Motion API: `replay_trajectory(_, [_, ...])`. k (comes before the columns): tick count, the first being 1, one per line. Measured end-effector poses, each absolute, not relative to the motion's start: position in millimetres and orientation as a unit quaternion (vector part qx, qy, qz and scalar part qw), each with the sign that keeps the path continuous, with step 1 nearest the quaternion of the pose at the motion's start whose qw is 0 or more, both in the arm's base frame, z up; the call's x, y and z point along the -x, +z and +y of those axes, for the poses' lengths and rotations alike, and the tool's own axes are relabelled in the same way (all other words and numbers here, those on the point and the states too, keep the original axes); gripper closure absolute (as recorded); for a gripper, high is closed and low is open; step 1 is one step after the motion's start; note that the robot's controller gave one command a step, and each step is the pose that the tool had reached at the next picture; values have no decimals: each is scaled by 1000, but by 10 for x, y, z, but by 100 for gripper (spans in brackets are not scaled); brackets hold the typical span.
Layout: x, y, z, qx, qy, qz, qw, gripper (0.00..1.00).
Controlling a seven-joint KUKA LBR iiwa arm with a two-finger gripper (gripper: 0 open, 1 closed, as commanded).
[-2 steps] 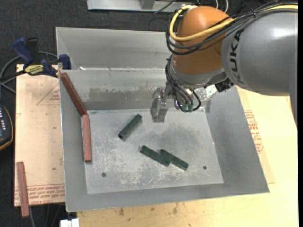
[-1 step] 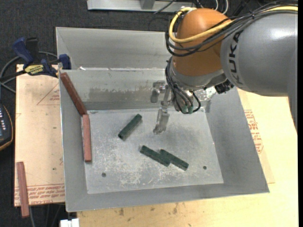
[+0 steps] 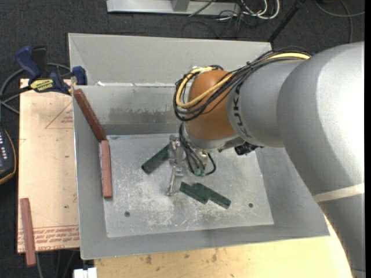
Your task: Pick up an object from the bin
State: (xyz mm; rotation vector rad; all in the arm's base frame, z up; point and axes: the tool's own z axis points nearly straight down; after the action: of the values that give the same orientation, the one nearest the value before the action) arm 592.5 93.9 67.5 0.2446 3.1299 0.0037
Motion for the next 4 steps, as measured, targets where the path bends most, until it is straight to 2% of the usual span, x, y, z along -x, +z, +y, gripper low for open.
replay_trajectory(1, [-5933, 709, 936, -78, 1, 997, 2, 100])
replay_trajectory(2, [-5930, 703, 933, -79, 1, 997, 1, 0])
replay_trajectory(3, [-6539, 706, 325, -129, 0, 992, 0, 0])
replay_trajectory(4, [-6109, 700, -274, 223, 0, 975, 0, 0])
